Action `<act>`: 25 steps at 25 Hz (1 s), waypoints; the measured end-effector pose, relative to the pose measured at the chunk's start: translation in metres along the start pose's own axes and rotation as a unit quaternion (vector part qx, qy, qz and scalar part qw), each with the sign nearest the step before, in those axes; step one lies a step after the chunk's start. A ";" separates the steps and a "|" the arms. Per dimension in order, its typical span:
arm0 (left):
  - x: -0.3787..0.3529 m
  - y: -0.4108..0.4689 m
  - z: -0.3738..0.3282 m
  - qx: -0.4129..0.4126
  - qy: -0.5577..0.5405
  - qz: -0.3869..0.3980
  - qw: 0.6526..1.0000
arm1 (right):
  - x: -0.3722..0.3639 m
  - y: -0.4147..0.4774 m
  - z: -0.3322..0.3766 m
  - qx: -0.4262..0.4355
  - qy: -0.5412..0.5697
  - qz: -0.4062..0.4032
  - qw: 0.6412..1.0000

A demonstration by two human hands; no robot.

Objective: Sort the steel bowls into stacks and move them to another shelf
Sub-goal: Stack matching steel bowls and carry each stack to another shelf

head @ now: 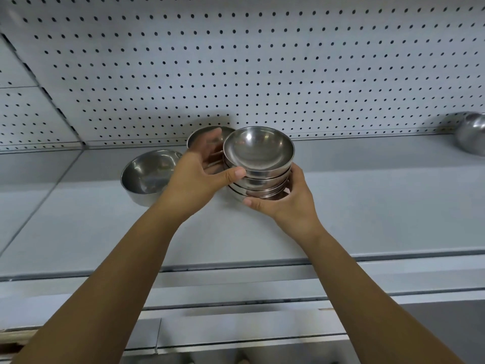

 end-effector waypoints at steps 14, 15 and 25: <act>-0.123 -0.095 -0.089 -0.038 -0.088 -0.021 0.995 | 0.153 -0.101 0.063 0.019 0.005 0.038 0.999; -0.143 -0.101 -0.101 -0.045 -0.089 -0.014 0.995 | 0.176 -0.113 0.069 0.024 0.000 0.033 0.999; -0.360 -0.151 -0.221 -0.112 -0.127 0.116 0.979 | 0.411 -0.227 0.107 0.048 -0.051 -0.062 0.996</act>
Point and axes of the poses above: each hand's wrist, its own y-axis towards the middle knuckle, its own x-axis out of the back of the hand, z = x × y, the point moved 8 cm from there along y, towards the middle knuckle, and after that the axes turned 8 degrees about y, right-handed, at the moved point
